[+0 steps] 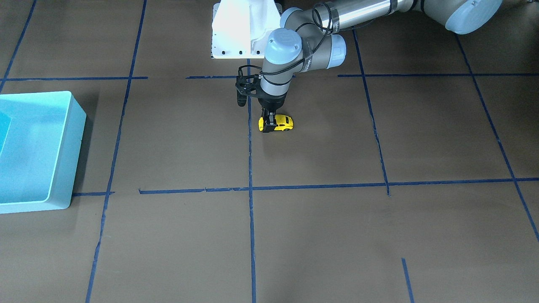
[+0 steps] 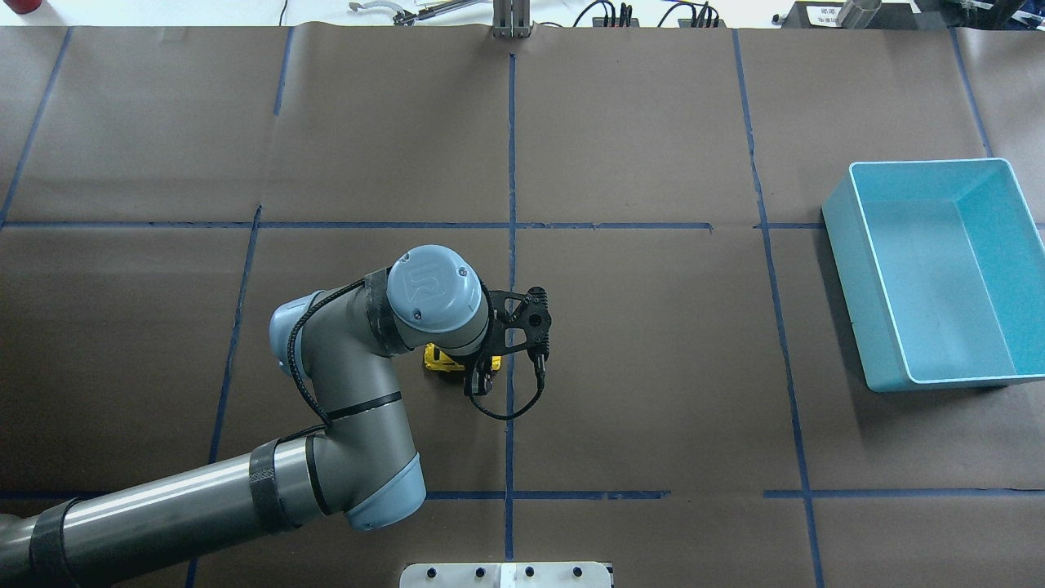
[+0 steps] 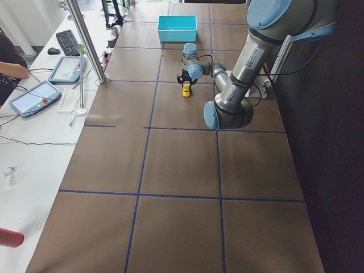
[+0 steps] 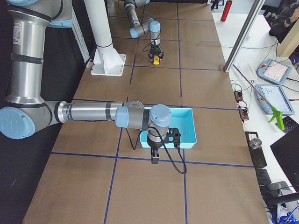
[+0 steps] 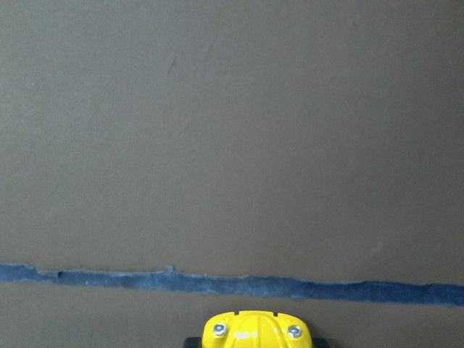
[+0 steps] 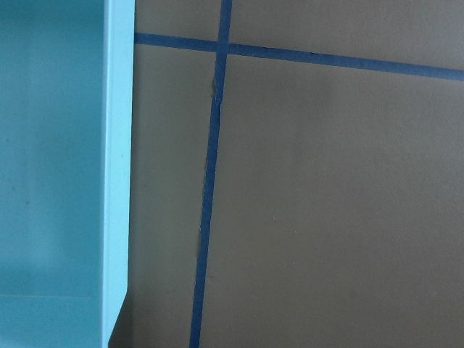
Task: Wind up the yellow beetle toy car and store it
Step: 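Keep dragging the car back along the table with the left gripper, then lift the left gripper off the car, letting it roll toward the bin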
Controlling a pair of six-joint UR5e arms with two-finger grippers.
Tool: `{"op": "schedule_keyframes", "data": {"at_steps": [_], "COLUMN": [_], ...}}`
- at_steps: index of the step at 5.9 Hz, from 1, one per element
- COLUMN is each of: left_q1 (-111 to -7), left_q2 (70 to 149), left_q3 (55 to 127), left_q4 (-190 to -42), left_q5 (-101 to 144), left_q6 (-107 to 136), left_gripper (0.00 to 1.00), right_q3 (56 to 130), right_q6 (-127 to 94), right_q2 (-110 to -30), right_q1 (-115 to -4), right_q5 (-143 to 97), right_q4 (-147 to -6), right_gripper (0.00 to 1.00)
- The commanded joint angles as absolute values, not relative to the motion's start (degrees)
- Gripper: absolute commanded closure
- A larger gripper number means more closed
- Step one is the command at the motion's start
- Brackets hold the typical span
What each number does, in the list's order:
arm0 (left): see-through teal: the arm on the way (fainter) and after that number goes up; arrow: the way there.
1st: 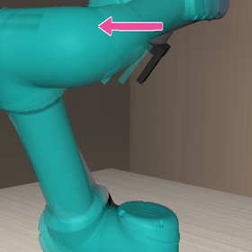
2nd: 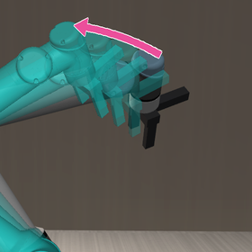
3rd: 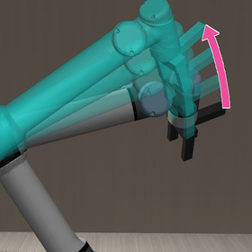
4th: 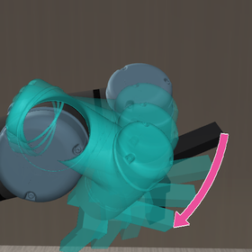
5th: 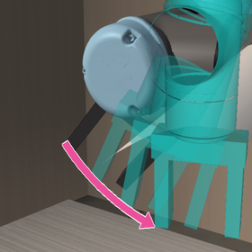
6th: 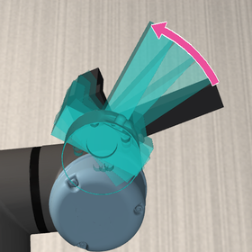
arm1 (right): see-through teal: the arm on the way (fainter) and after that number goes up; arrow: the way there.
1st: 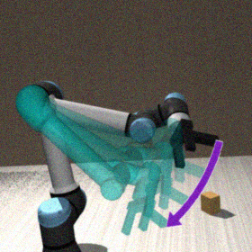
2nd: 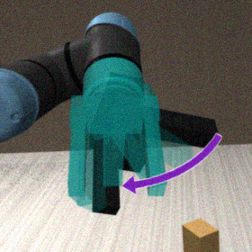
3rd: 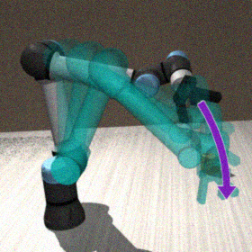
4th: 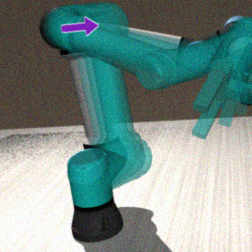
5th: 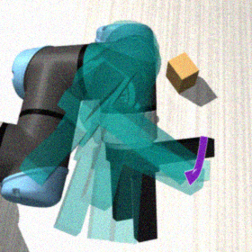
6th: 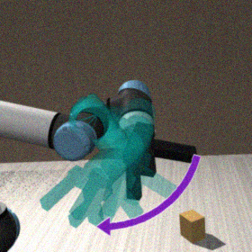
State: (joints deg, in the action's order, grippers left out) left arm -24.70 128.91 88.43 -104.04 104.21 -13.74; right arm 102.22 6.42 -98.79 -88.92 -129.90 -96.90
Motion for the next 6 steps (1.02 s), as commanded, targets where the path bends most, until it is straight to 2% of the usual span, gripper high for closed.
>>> {"op": "schedule_keyframes", "data": {"at_steps": [1, 2, 3, 4, 6], "left_q1": [-24.79, -25.05, -27.40, -29.60, -31.89], "left_q2": [124.13, 122.71, 118.78, 115.00, 114.44], "left_q3": [91.39, 91.84, 95.76, 100.32, 101.42], "left_q4": [-106.68, -108.18, -109.41, -109.08, -108.02], "left_q5": [104.15, 104.15, 104.32, 104.59, 104.68], "left_q6": [-13.80, -13.80, -14.49, -14.50, -14.50], "left_gripper": [0.74, 0.18, 0.00, 0.00, 0.00], "right_q3": [102.22, 102.22, 102.22, 102.22, 102.22], "right_q6": [6.42, 6.42, 6.42, 6.42, 6.42], "right_q2": [-98.70, -98.70, -98.79, -98.79, -98.79], "right_q1": [-88.86, -88.86, -88.86, -88.94, -88.86], "right_q5": [-129.90, -129.90, -129.90, -129.90, -129.90], "right_q4": [-96.86, -96.86, -96.86, -96.86, -96.86], "right_gripper": [0.00, 0.00, 0.00, 0.00, 0.00]}}
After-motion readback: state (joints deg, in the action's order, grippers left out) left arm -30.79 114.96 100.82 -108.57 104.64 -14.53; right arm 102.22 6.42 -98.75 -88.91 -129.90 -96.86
